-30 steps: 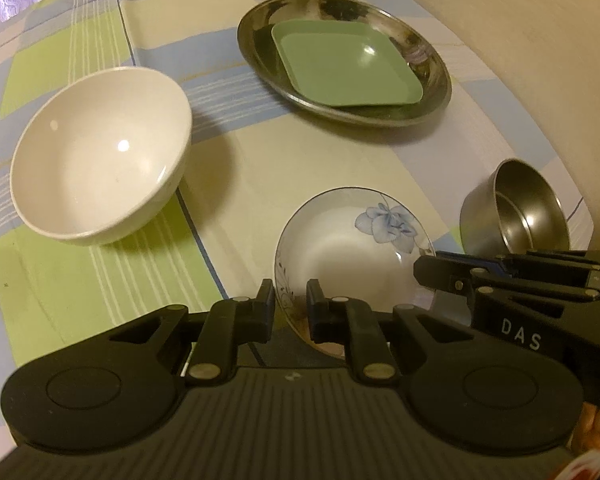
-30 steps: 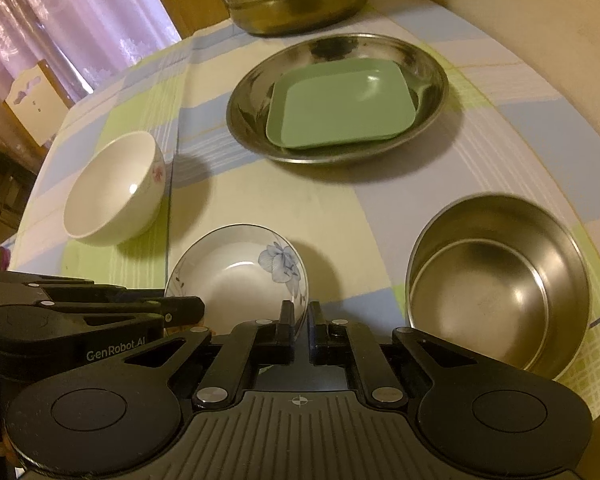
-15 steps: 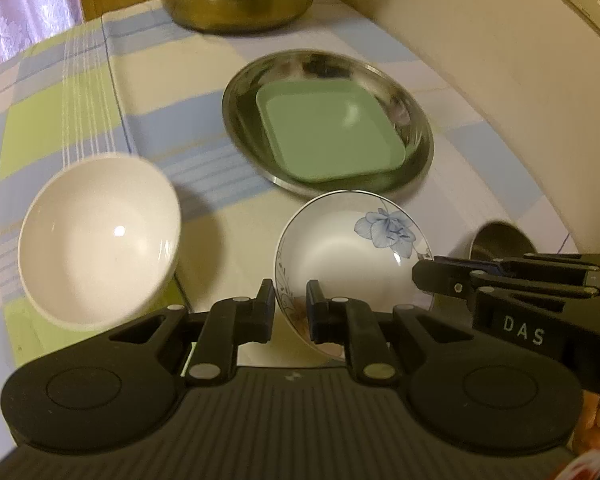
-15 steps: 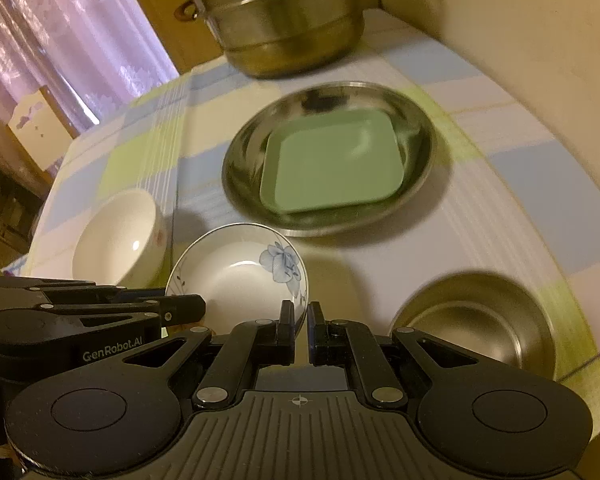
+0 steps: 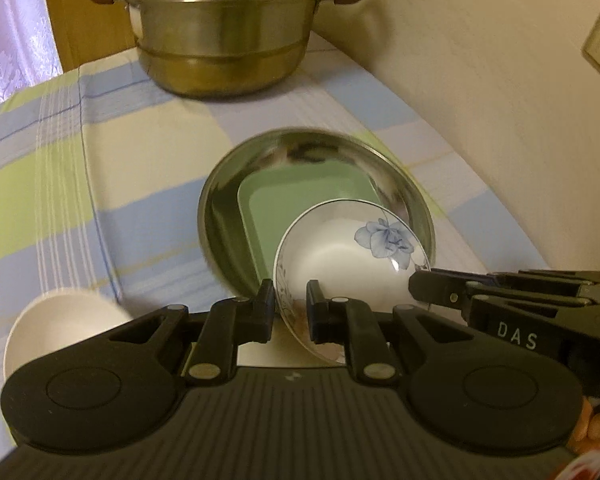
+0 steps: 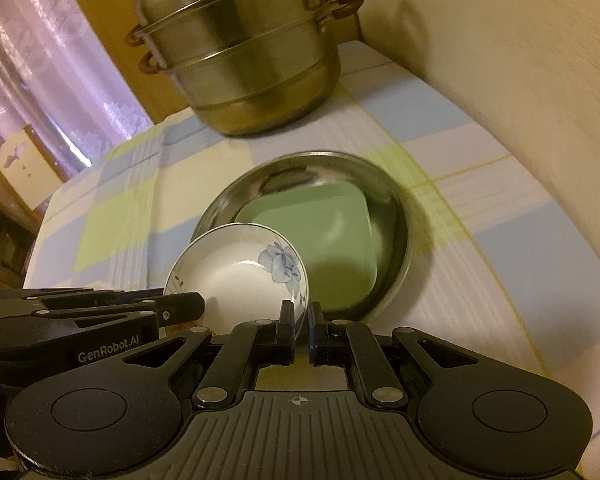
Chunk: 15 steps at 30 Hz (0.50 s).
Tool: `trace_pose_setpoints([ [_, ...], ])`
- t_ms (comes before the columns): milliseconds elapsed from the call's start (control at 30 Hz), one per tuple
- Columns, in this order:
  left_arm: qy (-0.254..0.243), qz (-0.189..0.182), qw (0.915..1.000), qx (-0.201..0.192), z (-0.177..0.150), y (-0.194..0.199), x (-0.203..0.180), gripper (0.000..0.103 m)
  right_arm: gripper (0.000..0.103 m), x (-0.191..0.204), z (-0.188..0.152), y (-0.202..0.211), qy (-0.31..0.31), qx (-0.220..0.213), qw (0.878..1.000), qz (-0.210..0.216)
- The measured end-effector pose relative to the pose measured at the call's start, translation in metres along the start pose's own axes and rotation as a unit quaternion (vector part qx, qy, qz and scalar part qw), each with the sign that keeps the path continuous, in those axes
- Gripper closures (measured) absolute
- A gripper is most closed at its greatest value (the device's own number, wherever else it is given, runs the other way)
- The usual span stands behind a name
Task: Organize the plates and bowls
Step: 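Lift the floral saucer with both grippers and carry it over the green plate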
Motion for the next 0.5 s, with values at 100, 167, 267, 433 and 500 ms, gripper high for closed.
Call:
trace_pose_setpoints([
  [100,0.0,0.003,1.0,-0.001,0.013,-0.013,0.002,0.089,0.097,-0.005,0.012,-0.012,-0.001,-0.003,1.0,-0.004],
  [167,0.0,0.005,1.0,0.0,0.018,-0.019,0.004,0.089,0.097,-0.009,0.016,-0.02,-0.004,-0.002,1.0,-0.004],
  [267,0.002,0.005,1.0,0.006,0.025,-0.031,0.006,0.089,0.097,-0.015,0.022,-0.032,-0.008,0.003,1.0,-0.008],
  [433,-0.001,0.008,0.9998,0.017,0.029,-0.048,0.007,0.089,0.097,-0.022,0.027,-0.044,-0.01,0.01,1.0,-0.014],
  [500,-0.001,0.008,0.9997,0.021,0.03,-0.054,0.008,0.089,0.097,-0.024,0.028,-0.049,-0.011,0.013,1.0,-0.016],
])
Point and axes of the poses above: each gripper's, at about its wrist camera, not at the fingertips, and y roughly against the way its jaws point, x to its left, z to its top, the point moved 9 cm from there along -y, roughly the way its jaws point, and after that the axes turned 4 degrees about -z, right-handed, at the moved point
